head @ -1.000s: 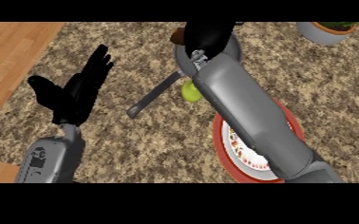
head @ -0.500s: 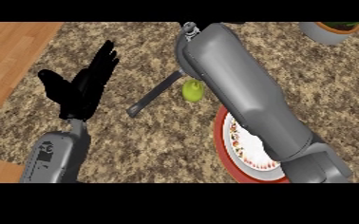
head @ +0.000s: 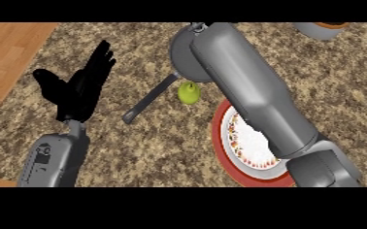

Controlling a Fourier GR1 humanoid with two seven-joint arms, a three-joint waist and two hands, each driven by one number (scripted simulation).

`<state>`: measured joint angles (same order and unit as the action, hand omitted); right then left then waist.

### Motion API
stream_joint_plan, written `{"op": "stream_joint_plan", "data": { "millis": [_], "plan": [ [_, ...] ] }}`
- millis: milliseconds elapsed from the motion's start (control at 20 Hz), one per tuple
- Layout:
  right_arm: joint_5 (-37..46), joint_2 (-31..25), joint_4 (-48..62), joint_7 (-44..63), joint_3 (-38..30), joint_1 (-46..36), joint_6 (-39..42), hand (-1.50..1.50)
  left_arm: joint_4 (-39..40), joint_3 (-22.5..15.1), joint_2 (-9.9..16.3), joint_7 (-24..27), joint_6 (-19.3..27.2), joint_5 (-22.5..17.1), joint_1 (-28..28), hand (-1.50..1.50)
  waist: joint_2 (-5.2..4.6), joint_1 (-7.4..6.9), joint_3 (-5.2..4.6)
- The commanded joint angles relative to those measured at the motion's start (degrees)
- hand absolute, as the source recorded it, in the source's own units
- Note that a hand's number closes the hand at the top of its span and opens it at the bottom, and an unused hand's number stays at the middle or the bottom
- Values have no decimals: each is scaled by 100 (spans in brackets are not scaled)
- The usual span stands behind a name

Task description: Pick the sweet potato from the plate and place it in the pan

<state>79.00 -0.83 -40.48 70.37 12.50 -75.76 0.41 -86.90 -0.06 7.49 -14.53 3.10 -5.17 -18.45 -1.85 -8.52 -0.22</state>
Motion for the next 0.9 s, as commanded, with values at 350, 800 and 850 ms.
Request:
{"op": "stream_joint_plan", "data": {
  "millis": [350, 800, 850],
  "plan": [
    [-108, 79, 533, 566, -80, 910, -2132, 150, -109, 202, 87, 69, 92, -10, 265, 0, 25, 259, 22],
    [-509, 80, 1468, 56, -373, 1306, -2690, 150, -24, 261, 85, 277, 5, -62, 334, 0, 5, 301, 22],
    [-619, 80, 1309, 247, -509, 1441, -3055, 150, -99, 296, 178, 230, -121, -150, 396, 0, -3, 215, 27]
  ]
}}
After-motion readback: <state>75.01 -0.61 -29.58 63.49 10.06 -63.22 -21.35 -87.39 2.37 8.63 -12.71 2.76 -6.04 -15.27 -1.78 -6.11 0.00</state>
